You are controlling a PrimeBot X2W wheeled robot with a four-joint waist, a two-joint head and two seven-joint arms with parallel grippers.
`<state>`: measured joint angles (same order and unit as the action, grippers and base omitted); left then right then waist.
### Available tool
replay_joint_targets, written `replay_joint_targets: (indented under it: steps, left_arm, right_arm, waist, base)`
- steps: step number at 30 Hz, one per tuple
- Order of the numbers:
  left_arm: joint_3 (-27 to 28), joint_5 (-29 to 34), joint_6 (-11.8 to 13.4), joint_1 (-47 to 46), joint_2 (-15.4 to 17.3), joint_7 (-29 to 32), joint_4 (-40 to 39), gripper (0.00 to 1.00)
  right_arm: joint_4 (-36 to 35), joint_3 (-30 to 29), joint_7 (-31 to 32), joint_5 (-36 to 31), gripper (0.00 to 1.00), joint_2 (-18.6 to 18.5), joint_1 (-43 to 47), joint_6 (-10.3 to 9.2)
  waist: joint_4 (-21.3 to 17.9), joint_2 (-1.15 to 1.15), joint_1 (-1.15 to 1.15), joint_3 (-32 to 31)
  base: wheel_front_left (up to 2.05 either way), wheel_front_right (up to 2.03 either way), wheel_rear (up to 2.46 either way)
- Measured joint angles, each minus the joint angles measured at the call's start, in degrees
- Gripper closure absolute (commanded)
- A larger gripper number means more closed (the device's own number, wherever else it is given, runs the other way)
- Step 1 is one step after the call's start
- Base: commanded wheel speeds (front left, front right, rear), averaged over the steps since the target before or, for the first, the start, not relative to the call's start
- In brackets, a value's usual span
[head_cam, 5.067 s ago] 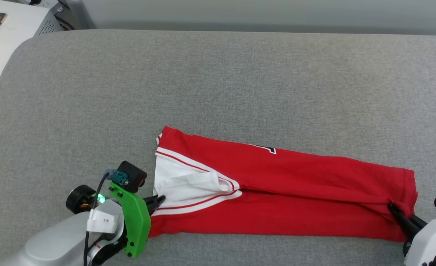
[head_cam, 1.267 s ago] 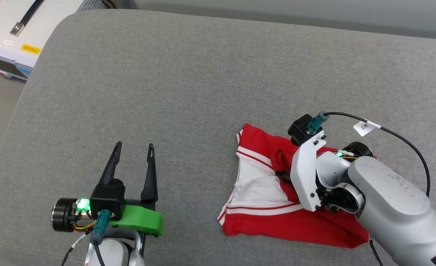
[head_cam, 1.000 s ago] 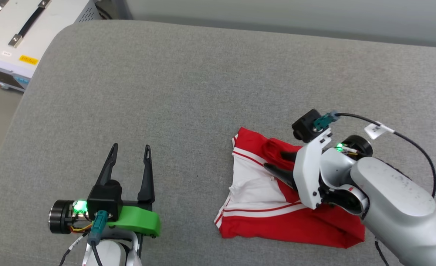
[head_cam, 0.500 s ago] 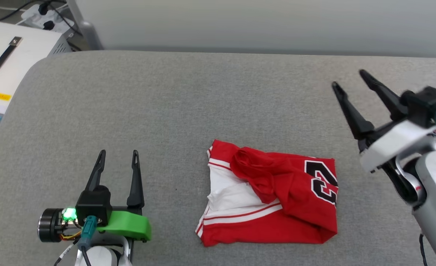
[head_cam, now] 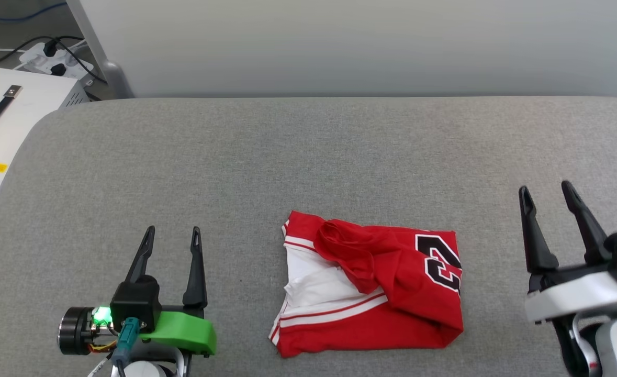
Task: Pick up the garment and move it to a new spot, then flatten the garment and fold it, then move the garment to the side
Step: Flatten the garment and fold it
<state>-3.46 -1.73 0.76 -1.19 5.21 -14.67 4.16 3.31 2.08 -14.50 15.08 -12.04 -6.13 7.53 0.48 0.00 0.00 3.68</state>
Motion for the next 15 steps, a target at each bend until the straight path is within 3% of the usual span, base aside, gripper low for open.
replay_joint_targets:
  steps: [8,15]
  left_arm:
    - [-0.2,-0.2,-0.9,0.3,-0.1,0.0,-0.5,0.0]
    - [-0.3,-0.2,-1.1,1.1,-0.1,0.0,-0.4,0.0]
  right_arm:
    - [-4.0,-3.5,-0.2,-2.9,0.0,5.2,8.4,0.0]
    - [-5.5,-5.2,-0.2,-4.9,0.0,6.3,11.7,0.0]
  waist:
    - [1.0,0.0,0.0,-1.0]
    - [1.6,0.0,0.0,-1.5]
  base:
    - [0.0,0.0,0.0]
    - [0.0,0.0,0.0]
